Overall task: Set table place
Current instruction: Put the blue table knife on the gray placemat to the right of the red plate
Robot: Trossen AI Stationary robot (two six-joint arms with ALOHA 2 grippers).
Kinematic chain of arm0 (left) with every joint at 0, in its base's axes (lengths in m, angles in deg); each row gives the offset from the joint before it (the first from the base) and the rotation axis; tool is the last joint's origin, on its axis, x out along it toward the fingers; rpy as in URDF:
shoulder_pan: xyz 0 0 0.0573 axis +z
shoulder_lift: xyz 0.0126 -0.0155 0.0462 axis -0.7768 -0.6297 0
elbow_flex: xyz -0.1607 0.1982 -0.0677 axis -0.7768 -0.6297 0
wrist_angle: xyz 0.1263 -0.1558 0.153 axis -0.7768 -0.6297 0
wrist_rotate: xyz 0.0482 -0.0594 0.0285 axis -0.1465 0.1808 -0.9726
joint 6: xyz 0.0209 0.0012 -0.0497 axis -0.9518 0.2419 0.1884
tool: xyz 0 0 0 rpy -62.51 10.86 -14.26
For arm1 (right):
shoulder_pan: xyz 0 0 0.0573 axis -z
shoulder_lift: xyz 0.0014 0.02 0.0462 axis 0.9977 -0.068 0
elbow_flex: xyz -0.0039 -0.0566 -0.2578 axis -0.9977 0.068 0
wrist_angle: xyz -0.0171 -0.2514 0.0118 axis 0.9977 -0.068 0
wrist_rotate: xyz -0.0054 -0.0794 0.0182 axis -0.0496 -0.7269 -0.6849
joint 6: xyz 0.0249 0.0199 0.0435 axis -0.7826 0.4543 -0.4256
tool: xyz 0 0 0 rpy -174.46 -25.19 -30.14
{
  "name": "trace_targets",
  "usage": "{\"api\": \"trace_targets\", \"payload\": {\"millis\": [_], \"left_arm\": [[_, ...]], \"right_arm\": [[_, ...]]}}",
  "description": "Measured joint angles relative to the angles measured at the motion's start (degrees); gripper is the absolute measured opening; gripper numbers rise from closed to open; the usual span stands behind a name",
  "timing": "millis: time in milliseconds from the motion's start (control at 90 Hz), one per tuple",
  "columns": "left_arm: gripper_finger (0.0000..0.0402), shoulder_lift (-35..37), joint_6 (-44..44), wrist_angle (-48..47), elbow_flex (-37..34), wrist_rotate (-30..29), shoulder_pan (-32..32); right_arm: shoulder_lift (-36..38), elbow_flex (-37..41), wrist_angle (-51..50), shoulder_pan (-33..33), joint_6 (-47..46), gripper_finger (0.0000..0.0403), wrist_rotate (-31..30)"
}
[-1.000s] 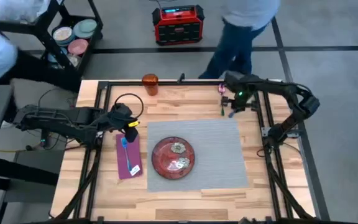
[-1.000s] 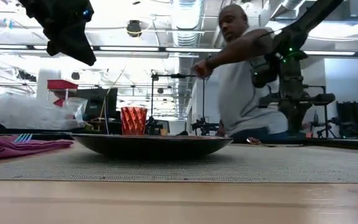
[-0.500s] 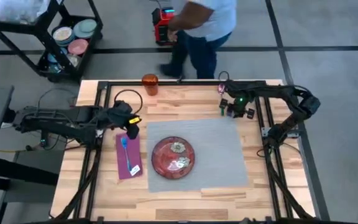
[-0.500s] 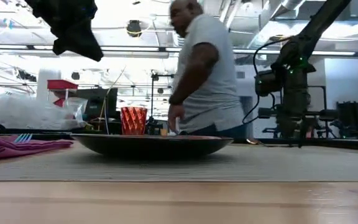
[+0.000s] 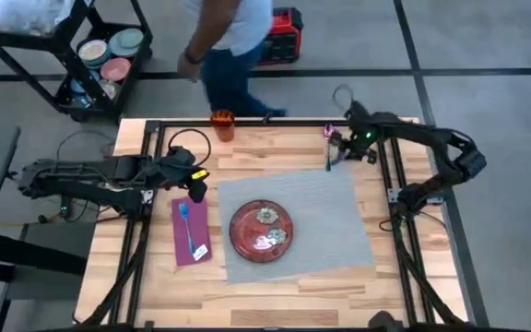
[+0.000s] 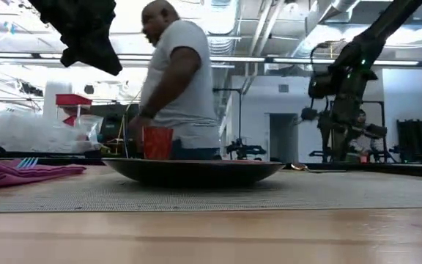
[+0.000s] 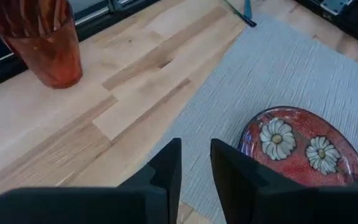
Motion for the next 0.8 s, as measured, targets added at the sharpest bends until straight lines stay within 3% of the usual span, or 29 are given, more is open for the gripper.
{"api": "trace_targets", "payload": {"millis": [122,300,544,800], "left_arm": [[0.0068,0.0,0.1,0.0,0.0,0.0,0.0],[0.0067,0.0,-0.1,0.1,0.0,0.0,0.0],[0.0067,0.0,0.0,-0.7,0.0,0.0,-0.2],[0.0067,0.0,-1.3,-1.2,0.0,0.0,-0.3]], "right_arm": [[1.8,-2.8,-2.2,4.9,1.5,0.0085,-6.3],[-2.3,-5.9,-1.9,8.6,5.1,0.0009,-5.7],[-10.5,-9.3,-8.5,8.2,7.3,0.0000,-6.1],[-15.6,-10.7,-11.6,5.2,9.8,0.0000,-11.2]]}}
